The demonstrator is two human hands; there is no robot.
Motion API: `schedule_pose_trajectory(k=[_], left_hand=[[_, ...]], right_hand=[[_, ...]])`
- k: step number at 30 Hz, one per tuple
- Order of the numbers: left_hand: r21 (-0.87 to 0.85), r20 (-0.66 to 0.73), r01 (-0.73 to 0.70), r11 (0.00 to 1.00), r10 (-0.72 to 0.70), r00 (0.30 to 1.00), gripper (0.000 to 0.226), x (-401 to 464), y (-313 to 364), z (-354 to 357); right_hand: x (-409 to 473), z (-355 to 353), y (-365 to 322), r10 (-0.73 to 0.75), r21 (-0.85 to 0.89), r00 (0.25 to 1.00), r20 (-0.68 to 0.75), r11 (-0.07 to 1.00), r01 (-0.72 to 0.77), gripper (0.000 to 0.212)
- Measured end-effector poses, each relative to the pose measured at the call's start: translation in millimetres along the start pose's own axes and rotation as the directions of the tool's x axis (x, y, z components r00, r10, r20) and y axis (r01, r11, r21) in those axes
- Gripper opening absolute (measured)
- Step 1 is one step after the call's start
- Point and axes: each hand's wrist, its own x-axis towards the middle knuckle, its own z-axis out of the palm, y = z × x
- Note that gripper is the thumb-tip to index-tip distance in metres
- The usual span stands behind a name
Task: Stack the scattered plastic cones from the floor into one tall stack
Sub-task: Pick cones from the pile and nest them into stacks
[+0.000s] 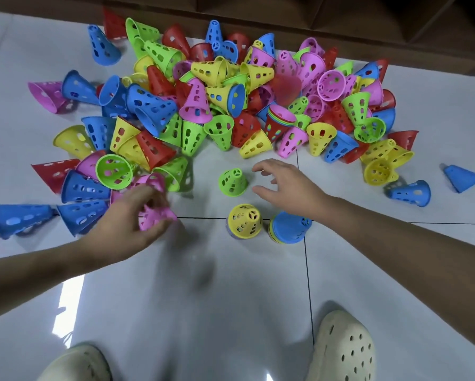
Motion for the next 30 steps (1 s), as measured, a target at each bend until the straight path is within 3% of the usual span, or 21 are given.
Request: schedule_pose_trajectory(k=[3,7,15,20,23,26,30], left_hand=[[0.117,-0.048,0.157,0.981,-0.153,0.987,0.048,-18,-24,3],[0.232,0.073,0.263,0.936,-0.287,0.955,0.078,-25,-43,20],[0.323,0.135,0.123,0.938,-0.175,0.975,0.045,-13,-36,46],[0.210,0.208,0.149,0.966,-0.193,0.959,0.039,-10,-30,47],[0.082,0.123,0.137,0.987,-0.146,0.982,0.054,-3,-14,39],[-0.038,0.025,0.023,0.999,-0.023,0.999,0.055,8,15,23],[-0.180,-0.039,-0.140,0.974,0.135,0.990,0.037,25,57,9]], right_hand=[[16,16,-4,-0.015,-0.057,0.995,0.100,0.998,0.021,0.054],[34,35,-10,-0.025,-0.097,0.985,0.170,0.994,0.042,0.065],[49,48,0,0.066,-0.109,0.985,0.160,0.993,-0.049,0.046],[43,32,11,0.131,0.000,0.988,0.085,0.991,-0.132,0.040],[30,2,12,0.088,0.075,0.996,-0.001,0.993,-0.087,0.036],[6,-34,5,0.080,0.125,0.990,-0.114,0.990,-0.065,0.035],[-35,-73,-3,0.116,0.126,0.970,-0.214,0.988,-0.090,0.035]])
